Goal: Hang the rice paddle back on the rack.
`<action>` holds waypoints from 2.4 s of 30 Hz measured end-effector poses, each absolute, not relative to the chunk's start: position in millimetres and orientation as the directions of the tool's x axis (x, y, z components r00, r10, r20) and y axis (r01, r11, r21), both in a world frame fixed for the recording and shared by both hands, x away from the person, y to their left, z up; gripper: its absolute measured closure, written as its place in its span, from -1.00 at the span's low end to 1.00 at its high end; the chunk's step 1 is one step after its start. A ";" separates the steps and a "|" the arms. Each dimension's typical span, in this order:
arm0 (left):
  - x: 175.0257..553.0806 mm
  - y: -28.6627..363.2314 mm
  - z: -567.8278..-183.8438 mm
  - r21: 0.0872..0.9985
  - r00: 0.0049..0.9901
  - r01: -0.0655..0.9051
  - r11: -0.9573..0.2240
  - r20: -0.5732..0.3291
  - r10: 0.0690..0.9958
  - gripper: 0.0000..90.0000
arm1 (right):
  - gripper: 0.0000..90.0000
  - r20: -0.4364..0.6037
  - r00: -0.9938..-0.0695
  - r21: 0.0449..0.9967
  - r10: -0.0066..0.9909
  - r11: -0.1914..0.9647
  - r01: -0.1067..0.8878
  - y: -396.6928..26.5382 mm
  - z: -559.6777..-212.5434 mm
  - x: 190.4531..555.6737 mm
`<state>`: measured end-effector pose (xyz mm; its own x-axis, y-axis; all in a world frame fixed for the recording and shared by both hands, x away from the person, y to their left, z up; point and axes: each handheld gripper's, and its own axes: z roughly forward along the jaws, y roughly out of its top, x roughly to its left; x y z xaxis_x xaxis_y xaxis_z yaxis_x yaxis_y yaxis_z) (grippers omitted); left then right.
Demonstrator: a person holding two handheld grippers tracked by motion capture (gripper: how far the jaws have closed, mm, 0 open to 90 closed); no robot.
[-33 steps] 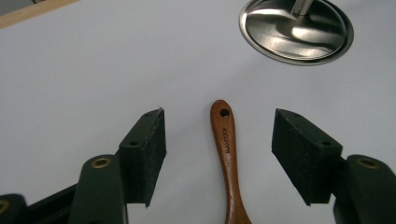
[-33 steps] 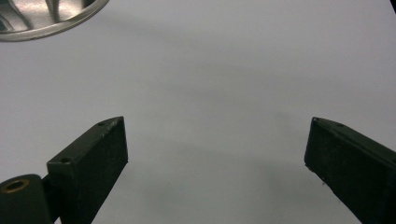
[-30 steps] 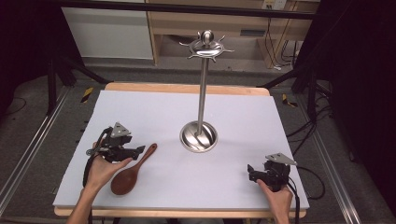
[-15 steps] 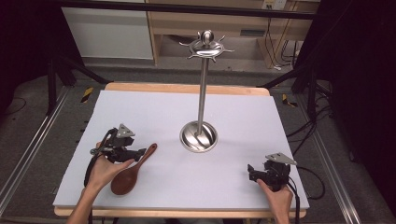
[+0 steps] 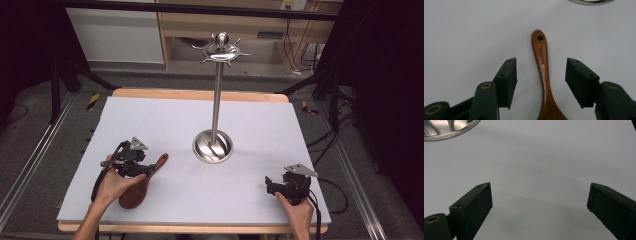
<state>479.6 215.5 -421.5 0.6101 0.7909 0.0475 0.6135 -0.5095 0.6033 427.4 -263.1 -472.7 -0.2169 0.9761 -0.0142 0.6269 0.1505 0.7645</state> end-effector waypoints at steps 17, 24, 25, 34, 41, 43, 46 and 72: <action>480.0 211.4 -442.7 0.530 0.628 0.646 -0.550 0.041 0.777 0.14 | -0.85 -0.013 -0.221 0.763 0.975 0.152 0.629 -262.8 -472.7 427.0; 482.1 211.5 -445.9 0.509 0.629 0.659 -0.555 0.033 0.777 0.23 | -0.85 -0.007 -0.218 0.760 0.976 0.147 0.633 -262.6 -473.1 427.5; 482.1 211.4 -446.2 0.506 0.630 0.660 -0.556 0.032 0.776 0.24 | -0.85 -0.007 -0.217 0.760 0.976 0.146 0.633 -262.5 -473.0 427.4; 484.3 211.4 -449.2 0.464 0.639 0.674 -0.575 0.025 0.769 0.37 | -0.85 -0.015 -0.220 0.759 0.975 0.155 0.633 -262.9 -473.5 427.8; 487.7 208.9 -451.9 0.435 0.643 0.683 -0.587 0.023 0.765 0.47 | -0.85 -0.013 -0.223 0.756 0.975 0.156 0.636 -262.7 -473.7 427.9; 488.8 208.3 -451.4 0.429 0.646 0.683 -0.591 0.023 0.763 0.50 | -0.85 -0.015 -0.222 0.757 0.975 0.156 0.635 -262.9 -473.8 428.1; 490.9 206.8 -450.8 0.418 0.648 0.685 -0.596 0.022 0.761 0.53 | -0.85 -0.016 -0.222 0.756 0.975 0.157 0.635 -262.9 -473.9 428.4; 501.9 199.1 -447.8 0.339 0.618 0.739 -0.582 0.002 0.786 0.67 | -0.85 -0.006 -0.228 0.747 0.974 0.156 0.646 -262.4 -474.9 429.3</action>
